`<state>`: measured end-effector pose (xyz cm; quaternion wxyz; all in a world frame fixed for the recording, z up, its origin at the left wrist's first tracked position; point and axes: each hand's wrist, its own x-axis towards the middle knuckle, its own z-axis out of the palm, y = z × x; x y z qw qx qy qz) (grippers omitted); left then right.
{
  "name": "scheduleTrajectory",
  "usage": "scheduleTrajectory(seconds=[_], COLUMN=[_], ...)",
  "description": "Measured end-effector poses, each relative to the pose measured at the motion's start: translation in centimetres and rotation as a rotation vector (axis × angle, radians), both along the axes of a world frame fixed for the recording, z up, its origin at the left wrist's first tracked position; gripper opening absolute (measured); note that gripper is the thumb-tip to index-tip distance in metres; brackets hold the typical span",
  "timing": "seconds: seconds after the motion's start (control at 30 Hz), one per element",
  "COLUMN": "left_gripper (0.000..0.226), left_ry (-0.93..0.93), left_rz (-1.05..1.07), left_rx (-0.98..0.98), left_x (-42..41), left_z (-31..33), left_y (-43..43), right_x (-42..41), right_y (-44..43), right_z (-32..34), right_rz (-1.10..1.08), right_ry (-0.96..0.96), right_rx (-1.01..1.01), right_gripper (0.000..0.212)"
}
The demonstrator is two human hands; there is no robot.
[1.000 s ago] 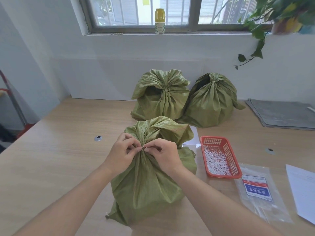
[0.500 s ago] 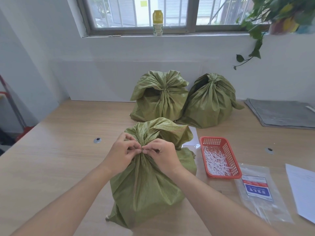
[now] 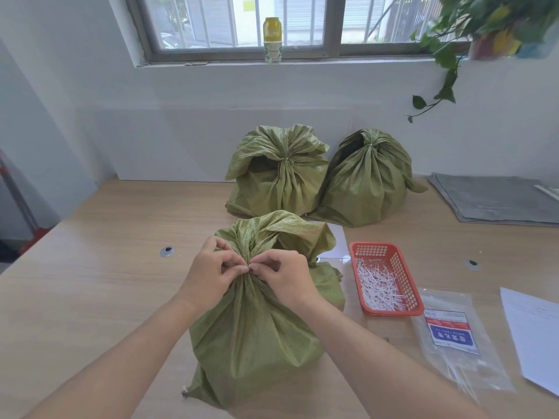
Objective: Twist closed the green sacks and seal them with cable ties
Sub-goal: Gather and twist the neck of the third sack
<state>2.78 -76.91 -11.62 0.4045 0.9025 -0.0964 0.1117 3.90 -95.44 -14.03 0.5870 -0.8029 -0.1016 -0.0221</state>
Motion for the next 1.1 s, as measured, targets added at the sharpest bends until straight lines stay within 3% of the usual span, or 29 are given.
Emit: scheduleTrajectory(seconds=[0.23,0.5,0.87,1.1], left_gripper=[0.008,0.009,0.015,0.010], left_ry=[-0.069,-0.159,-0.221,-0.222], left_rz=[-0.022,-0.055,-0.089,-0.030], left_rx=[0.038,0.098,0.145,0.082], left_x=[0.2,0.3,0.5,1.5], left_z=[-0.3,-1.0,-2.1,-3.4], left_y=[-0.3,-0.8,-0.5,1.2], right_x=[0.0,0.8,0.7,0.7], right_y=[0.1,0.0,0.6,1.1], right_z=[0.2,-0.4,-0.5,-0.2], right_rz=[-0.019,0.010,0.039,0.042], right_ry=[0.054,0.188,0.207,0.213], right_rx=[-0.078,-0.001,-0.041,0.120], right_gripper=[0.007,0.007,0.017,0.027])
